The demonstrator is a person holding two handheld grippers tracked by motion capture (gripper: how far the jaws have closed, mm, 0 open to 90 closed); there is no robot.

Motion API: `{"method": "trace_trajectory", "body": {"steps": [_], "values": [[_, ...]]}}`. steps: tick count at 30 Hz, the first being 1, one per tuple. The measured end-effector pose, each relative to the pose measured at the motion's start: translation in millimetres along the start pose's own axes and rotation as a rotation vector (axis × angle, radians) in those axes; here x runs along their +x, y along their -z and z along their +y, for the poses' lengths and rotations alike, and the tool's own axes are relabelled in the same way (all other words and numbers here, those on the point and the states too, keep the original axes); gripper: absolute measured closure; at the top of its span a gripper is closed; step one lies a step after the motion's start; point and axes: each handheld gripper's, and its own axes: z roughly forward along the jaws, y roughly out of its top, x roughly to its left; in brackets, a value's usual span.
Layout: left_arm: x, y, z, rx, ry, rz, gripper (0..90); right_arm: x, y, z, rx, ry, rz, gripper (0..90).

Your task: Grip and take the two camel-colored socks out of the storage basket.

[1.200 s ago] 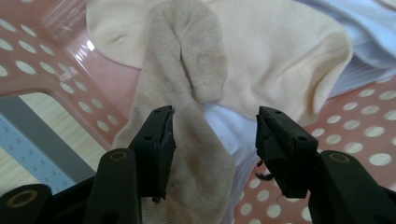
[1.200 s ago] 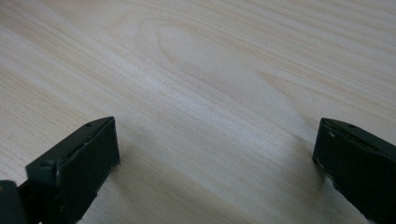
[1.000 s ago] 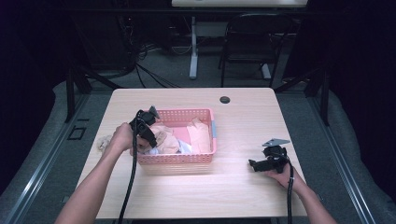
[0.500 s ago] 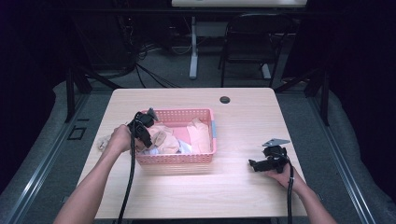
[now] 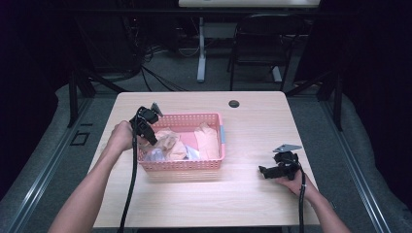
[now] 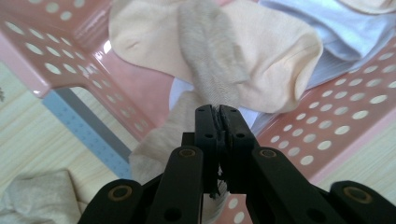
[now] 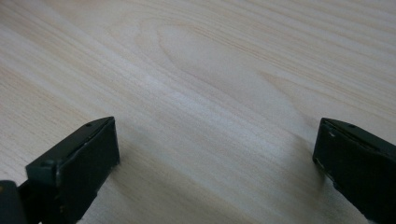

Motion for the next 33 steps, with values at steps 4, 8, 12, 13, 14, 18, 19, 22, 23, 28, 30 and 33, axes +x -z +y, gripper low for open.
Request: {"method": "trace_trajectory", "body": {"steps": [4,8,12,13,14,18,19,22,23,28,30,33], "values": [[-0.9,13.7,2.1,-0.019,-0.005,0.01,86.9,0.0,0.0,0.0,0.0,0.0,0.0,0.0],[-0.2,28.8,3.9,-0.042,-0.007,0.012,87.0,0.0,0.0,0.0,0.0,0.0,0.0,0.0],[-0.5,44.2,6.1,-0.063,-0.014,0.019,86.9,-0.1,0.0,0.0,0.0,0.0,0.0,0.0],[-1.1,49.2,7.0,-0.071,-0.014,0.023,86.9,-0.1,0.0,0.0,0.0,0.0,0.001,0.0],[-1.4,53.1,7.8,-0.074,-0.018,0.022,86.9,-0.1,0.0,0.0,0.0,0.0,0.0,0.0],[-3.4,65.9,10.9,-0.098,-0.025,0.022,86.9,-0.1,0.0,0.0,0.0,0.0,0.0,0.0],[-5.0,72.3,12.9,-0.105,-0.029,0.028,86.9,0.0,-0.1,0.0,-0.001,0.0,0.0,0.0],[-6.8,77.9,15.0,-0.113,-0.038,0.031,86.9,0.3,-0.1,-0.1,-0.003,-0.003,0.002,0.0],[-8.5,83.7,16.9,-0.116,-0.044,0.035,86.9,0.3,0.0,-0.2,-0.004,-0.003,0.001,0.0],[-11.6,94.8,20.1,-0.136,-0.052,0.046,86.9,0.3,0.0,-0.2,-0.004,-0.003,0.001,0.0],[-12.1,98.2,20.6,-0.139,-0.055,0.05,86.9,0.2,0.1,-0.3,-0.002,-0.001,0.0,0.0],[-9.9,103.8,17.9,-0.147,-0.049,0.057,86.8,0.3,0.1,-0.3,-0.003,-0.002,0.0,0.0]]}}
